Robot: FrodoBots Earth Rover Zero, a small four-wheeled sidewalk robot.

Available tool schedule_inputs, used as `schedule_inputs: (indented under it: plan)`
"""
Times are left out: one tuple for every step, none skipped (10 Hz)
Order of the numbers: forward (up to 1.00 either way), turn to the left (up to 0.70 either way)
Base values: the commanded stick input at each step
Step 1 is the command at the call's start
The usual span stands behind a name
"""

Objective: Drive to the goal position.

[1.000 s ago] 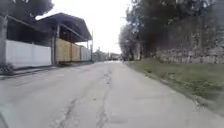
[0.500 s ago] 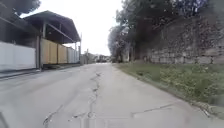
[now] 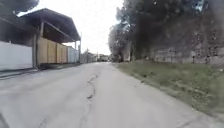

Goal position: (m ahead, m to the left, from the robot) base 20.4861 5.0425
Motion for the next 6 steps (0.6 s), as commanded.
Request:
schedule_inputs:
  plan:
    - [0.85, 0.0]
    - [0.85, 0.0]
    - [0.85, 0.0]
    - [0.85, 0.0]
    - [0.85, 0.0]
    - [0.85, 0.0]
